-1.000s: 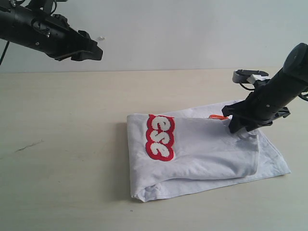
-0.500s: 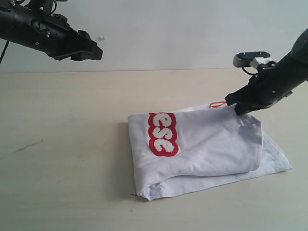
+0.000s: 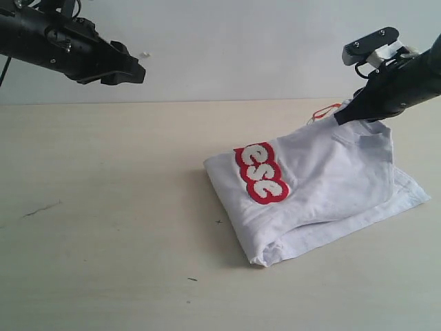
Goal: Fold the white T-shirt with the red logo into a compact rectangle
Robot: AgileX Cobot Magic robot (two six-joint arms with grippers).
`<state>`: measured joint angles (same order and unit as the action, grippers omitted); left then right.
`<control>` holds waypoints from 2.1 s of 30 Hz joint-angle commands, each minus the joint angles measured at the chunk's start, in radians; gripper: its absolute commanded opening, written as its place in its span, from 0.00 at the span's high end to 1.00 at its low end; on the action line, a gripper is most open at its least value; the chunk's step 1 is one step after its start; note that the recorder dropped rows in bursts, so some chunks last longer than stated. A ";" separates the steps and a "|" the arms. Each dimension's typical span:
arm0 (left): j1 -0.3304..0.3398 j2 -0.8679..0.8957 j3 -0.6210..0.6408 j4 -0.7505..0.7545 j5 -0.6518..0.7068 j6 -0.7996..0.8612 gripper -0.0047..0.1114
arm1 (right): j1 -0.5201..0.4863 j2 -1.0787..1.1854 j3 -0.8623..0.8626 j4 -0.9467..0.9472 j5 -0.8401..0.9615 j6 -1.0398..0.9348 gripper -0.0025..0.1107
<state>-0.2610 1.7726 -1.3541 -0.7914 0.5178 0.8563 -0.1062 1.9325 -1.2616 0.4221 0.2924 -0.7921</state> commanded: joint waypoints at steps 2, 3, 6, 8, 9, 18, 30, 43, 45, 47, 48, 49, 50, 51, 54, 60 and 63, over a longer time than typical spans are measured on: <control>0.002 0.000 0.001 -0.005 -0.001 0.002 0.53 | 0.001 -0.010 -0.002 -0.074 -0.052 0.092 0.70; 0.002 0.000 0.001 -0.005 0.003 0.002 0.53 | 0.001 -0.010 -0.002 -0.118 -0.052 0.147 0.70; 0.002 0.000 0.001 -0.005 0.006 0.002 0.53 | 0.001 -0.010 -0.002 -0.231 -0.031 0.290 0.70; 0.002 0.000 0.001 -0.005 0.011 0.002 0.53 | 0.001 -0.010 -0.002 -0.250 -0.015 0.330 0.70; 0.002 0.000 0.001 -0.005 0.014 0.002 0.53 | 0.001 -0.010 -0.002 -0.250 0.003 0.353 0.72; 0.002 -0.002 0.001 -0.006 0.038 0.002 0.53 | 0.011 0.044 -0.002 -0.242 0.232 0.358 0.98; 0.002 -0.066 0.001 -0.006 0.071 0.000 0.53 | 0.311 0.196 -0.001 -0.150 0.374 0.439 0.98; 0.002 -0.126 0.001 -0.028 0.077 0.003 0.54 | 0.429 0.060 -0.002 -0.141 0.301 0.483 0.98; 0.002 -0.126 0.001 -0.028 0.077 0.005 0.60 | 0.429 -0.027 -0.001 -0.150 0.276 0.483 0.98; 0.002 -0.126 0.001 -0.028 0.080 0.005 0.68 | 0.429 -0.086 0.001 -0.150 0.253 0.483 0.98; 0.002 -0.126 0.001 -0.028 0.085 0.007 0.72 | 0.429 -0.115 0.001 -0.150 0.248 0.483 0.98; 0.002 -0.126 0.001 -0.028 0.098 0.012 0.77 | 0.429 -0.137 0.001 -0.150 0.246 0.483 0.98; 0.002 -0.126 0.001 -0.028 0.111 0.020 0.83 | 0.429 -0.169 0.001 -0.150 0.243 0.483 0.98; 0.002 -0.126 0.001 -0.028 0.128 0.028 0.88 | 0.429 -0.191 0.001 -0.150 0.243 0.483 0.98; 0.002 -0.135 0.001 -0.026 0.156 0.035 0.96 | 0.429 -0.272 0.029 -0.150 0.216 0.483 0.98; 0.002 -0.200 0.009 -0.031 0.164 0.033 0.96 | 0.429 -0.475 0.147 -0.153 0.122 0.481 0.98; 0.002 -0.263 0.050 -0.038 0.111 0.033 0.96 | 0.429 -0.580 0.221 -0.153 0.050 0.483 0.98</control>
<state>-0.2610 1.5636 -1.3363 -0.8128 0.6686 0.8856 0.3266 1.4464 -1.0988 0.2761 0.4124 -0.3114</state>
